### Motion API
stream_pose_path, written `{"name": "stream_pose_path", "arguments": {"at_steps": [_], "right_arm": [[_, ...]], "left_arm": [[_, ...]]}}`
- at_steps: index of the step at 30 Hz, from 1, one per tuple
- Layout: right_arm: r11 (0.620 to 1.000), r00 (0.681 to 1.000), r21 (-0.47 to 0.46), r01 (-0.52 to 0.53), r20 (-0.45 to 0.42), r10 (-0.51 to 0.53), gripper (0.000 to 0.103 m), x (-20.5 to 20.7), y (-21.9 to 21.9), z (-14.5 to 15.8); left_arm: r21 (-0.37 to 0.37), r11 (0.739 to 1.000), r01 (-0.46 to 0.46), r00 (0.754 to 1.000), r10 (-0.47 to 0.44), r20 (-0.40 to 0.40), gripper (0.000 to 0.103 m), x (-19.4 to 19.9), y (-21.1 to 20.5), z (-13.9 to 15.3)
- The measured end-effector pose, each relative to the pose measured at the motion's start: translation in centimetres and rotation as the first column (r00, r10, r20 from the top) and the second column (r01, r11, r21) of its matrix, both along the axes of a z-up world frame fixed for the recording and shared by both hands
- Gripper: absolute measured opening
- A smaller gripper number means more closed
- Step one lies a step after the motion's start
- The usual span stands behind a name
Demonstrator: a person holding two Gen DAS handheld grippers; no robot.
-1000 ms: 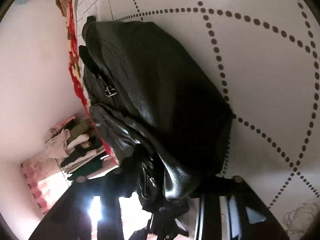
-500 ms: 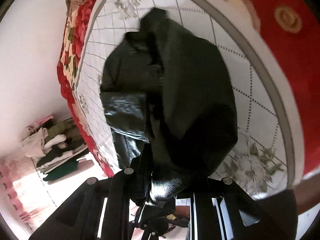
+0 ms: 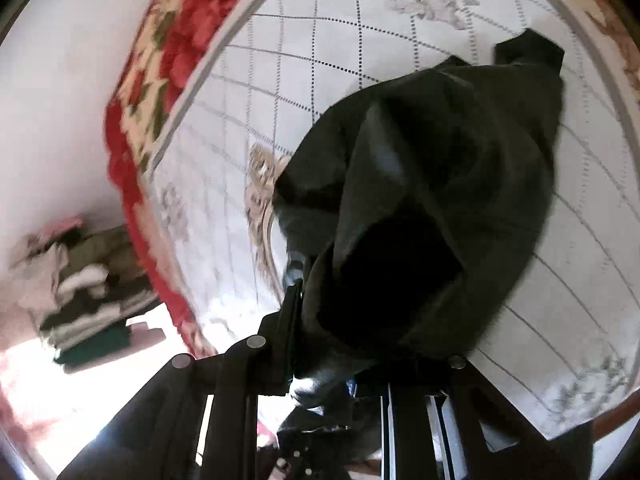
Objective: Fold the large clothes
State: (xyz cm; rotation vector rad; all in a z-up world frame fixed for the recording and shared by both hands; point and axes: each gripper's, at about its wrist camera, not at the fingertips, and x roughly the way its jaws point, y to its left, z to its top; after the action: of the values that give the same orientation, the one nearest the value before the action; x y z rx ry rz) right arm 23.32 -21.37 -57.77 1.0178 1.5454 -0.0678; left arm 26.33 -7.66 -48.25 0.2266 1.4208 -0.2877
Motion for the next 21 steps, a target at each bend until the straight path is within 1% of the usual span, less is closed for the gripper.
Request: {"name": "stream_pose_path", "arguments": {"at_steps": [2, 3, 4, 6, 7, 8, 9, 10, 11, 12, 14, 15, 16, 17, 18, 19, 20, 21], "right_arm": [[1.0, 1.0, -0.022, -0.015, -0.02, 0.015, 0.021, 2.0, 1.2, -1.9], [0.999, 1.0, -0.031, -0.008, -0.03, 0.007, 0.022, 2.9, 1.6, -2.9], [0.999, 0.999, -0.031, -0.02, -0.036, 0.019, 0.025, 3.8, 2.1, -3.9], [1.0, 0.999, -0.005, -0.015, -0.046, 0.014, 0.036, 5.2, 2.7, -5.6], [1.0, 0.999, 0.024, -0.011, -0.042, 0.011, 0.045, 5.7, 3.0, -6.4], [0.999, 0.999, 0.05, -0.016, -0.038, 0.018, 0.052, 6.2, 3.2, -7.1], [0.996, 0.999, 0.084, -0.026, -0.029, 0.029, 0.055, 6.6, 3.4, -7.5], [0.993, 0.999, 0.109, -0.037, -0.013, 0.039, 0.06, 6.9, 3.6, -7.6], [0.991, 0.999, 0.124, -0.045, 0.01, 0.045, 0.061, 7.0, 3.6, -7.2], [0.988, 0.998, 0.14, -0.057, 0.046, 0.051, 0.061, 7.2, 3.5, -6.5], [0.983, 0.99, 0.165, -0.078, 0.127, 0.057, 0.061, 6.9, 3.1, -4.5], [0.986, 0.986, 0.148, -0.08, 0.155, 0.057, 0.061, 6.3, 2.8, -3.4], [0.99, 0.982, 0.105, -0.093, 0.176, 0.073, 0.061, 5.7, 2.7, -2.3], [0.992, 0.979, 0.059, -0.111, 0.175, 0.099, 0.061, 5.2, 2.8, -1.8], [0.988, 0.978, -0.02, -0.151, 0.143, 0.152, 0.059, 4.7, 3.3, -1.6], [0.981, 0.976, -0.06, -0.186, 0.104, 0.192, 0.04, 4.5, 3.8, -1.9], [0.97, 0.972, -0.095, -0.223, 0.056, 0.229, 0.012, 4.3, 4.7, -2.9], [0.969, 0.971, -0.091, -0.228, 0.048, 0.233, 0.011, 4.4, 5.3, -3.8]], "left_arm": [[-0.033, 0.999, -0.032, 0.999, 0.031, -0.03, 0.009, 2.2, 1.7, -2.0], [-0.054, 0.997, -0.058, 0.997, 0.055, -0.062, 0.009, 3.3, 2.6, -3.2], [-0.079, 0.994, -0.08, 0.993, 0.073, -0.091, 0.01, 4.3, 3.4, -4.2], [-0.136, 0.983, -0.121, 0.986, 0.103, -0.133, 0.016, 5.5, 4.5, -5.3], [-0.161, 0.975, -0.153, 0.981, 0.129, -0.148, 0.019, 6.1, 5.3, -5.6], [-0.196, 0.962, -0.191, 0.973, 0.158, -0.17, 0.025, 6.5, 6.2, -5.8], [-0.228, 0.948, -0.223, 0.966, 0.184, -0.183, 0.036, 6.8, 7.0, -5.7], [-0.251, 0.932, -0.262, 0.958, 0.219, -0.186, 0.044, 7.1, 8.0, -5.4], [-0.262, 0.924, -0.279, 0.954, 0.236, -0.184, 0.064, 7.1, 8.6, -5.0], [-0.274, 0.915, -0.294, 0.951, 0.252, -0.18, 0.077, 7.1, 9.2, -4.5], [-0.284, 0.904, -0.319, 0.945, 0.284, -0.159, 0.081, 6.9, 10.2, -3.3], [-0.283, 0.901, -0.33, 0.943, 0.298, -0.15, 0.085, 6.7, 10.5, -2.7], [-0.281, 0.899, -0.336, 0.941, 0.306, -0.144, 0.087, 6.6, 10.7, -2.4], [-0.272, 0.9, -0.341, 0.939, 0.317, -0.13, 0.092, 6.5, 10.8, -1.9], [-0.259, 0.903, -0.342, 0.939, 0.323, -0.113, 0.094, 6.4, 10.5, -1.5], [-0.251, 0.906, -0.34, 0.94, 0.325, -0.101, 0.095, 6.5, 10.3, -1.3], [-0.246, 0.909, -0.338, 0.941, 0.327, -0.086, 0.095, 6.4, 9.8, -1.1], [-0.245, 0.91, -0.333, 0.943, 0.324, -0.078, 0.095, 6.4, 9.4, -1.2]]}}
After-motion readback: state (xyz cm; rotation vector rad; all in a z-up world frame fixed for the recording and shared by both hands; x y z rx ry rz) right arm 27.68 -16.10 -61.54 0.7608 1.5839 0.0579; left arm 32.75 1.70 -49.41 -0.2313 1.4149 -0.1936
